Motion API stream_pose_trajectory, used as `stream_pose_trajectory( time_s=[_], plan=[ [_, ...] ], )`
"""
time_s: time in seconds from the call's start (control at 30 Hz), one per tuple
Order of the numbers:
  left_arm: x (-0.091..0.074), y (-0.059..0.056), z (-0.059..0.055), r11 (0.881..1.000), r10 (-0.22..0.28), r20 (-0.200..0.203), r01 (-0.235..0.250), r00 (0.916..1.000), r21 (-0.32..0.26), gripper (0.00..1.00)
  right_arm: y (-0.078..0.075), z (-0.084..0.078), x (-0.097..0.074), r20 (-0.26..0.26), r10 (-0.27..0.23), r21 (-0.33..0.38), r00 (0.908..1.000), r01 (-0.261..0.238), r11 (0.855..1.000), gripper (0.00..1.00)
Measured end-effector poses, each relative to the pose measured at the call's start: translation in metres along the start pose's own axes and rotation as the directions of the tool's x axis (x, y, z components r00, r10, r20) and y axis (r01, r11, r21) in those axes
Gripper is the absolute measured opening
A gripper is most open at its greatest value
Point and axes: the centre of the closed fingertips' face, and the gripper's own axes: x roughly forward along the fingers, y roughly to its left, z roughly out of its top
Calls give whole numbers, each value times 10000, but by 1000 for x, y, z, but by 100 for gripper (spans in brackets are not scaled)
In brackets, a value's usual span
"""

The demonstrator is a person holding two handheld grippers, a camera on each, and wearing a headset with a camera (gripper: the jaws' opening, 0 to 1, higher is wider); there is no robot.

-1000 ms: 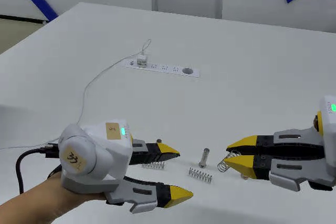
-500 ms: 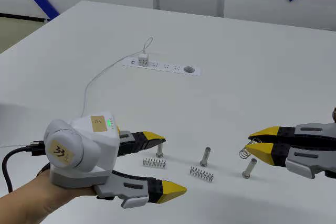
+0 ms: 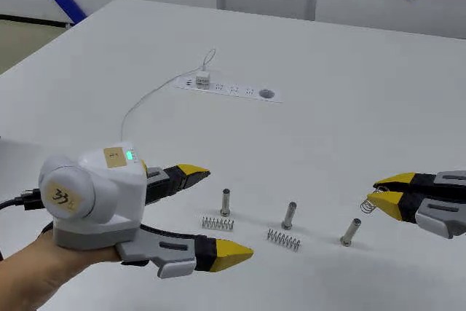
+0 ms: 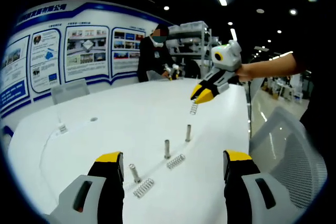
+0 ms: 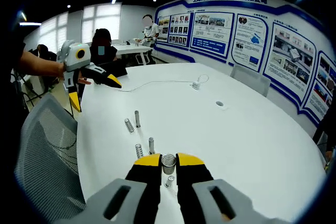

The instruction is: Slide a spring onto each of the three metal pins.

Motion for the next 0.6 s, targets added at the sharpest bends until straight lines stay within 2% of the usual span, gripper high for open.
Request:
stream_pose_trajectory(
  time_s=[0.4, 0.6],
  plan=[
    [-8, 10, -1, 9985, 475, 67, -473, 9989, -286, 88, -7, -21, 14, -492, -278, 431, 9984, 299, 9986, 10],
    [-10, 12, -3, 9977, 583, 4, -583, 9983, -341, 89, -7, -23, 17, -533, -256, 640, 9983, 290, 9975, 10]
  ],
)
